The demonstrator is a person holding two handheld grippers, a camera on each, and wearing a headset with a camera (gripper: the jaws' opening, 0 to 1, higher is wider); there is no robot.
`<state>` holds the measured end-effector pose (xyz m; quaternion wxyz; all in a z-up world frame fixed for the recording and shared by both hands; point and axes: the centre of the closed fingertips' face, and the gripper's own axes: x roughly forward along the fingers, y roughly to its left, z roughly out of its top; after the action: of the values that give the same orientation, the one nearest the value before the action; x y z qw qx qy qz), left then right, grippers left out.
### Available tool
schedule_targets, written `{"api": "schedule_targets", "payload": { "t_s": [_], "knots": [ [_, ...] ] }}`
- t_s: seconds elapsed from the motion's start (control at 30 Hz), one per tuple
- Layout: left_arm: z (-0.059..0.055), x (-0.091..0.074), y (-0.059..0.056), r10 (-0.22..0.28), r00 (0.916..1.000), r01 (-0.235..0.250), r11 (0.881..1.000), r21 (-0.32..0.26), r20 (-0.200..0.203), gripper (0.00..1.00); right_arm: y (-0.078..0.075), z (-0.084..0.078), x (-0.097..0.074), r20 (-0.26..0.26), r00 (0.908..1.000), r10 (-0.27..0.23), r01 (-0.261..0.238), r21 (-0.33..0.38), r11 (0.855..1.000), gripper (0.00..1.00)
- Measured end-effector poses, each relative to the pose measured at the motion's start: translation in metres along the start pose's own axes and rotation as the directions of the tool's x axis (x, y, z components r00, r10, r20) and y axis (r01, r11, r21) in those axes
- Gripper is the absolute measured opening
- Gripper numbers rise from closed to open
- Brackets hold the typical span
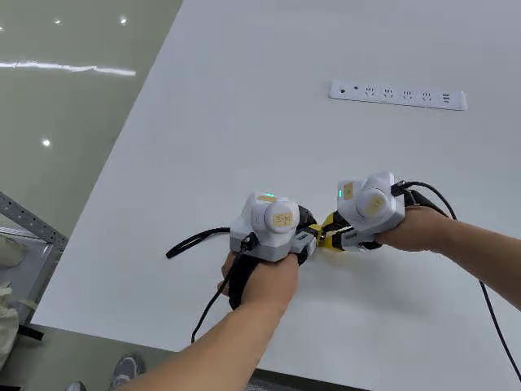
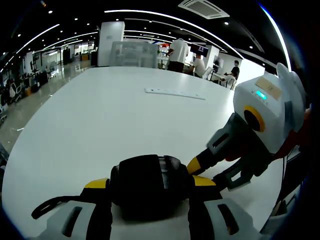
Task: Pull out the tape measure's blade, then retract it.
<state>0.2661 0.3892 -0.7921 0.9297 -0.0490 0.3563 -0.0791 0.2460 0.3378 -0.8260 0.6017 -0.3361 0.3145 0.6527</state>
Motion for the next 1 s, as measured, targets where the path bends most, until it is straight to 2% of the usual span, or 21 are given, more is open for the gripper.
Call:
{"api": "schedule_targets", "payload": {
  "t_s": [1.0],
  "knots": [
    [0.0000, 0.0005, 0.0003, 0.001, 1.0000, -0.001, 1.000, 0.000, -0.005, 0.58, -0.0019, 0.0038, 0.0027, 0.002, 0.9999, -0.014, 0.014, 0.016, 1.000, 0.12]
  ]
}}
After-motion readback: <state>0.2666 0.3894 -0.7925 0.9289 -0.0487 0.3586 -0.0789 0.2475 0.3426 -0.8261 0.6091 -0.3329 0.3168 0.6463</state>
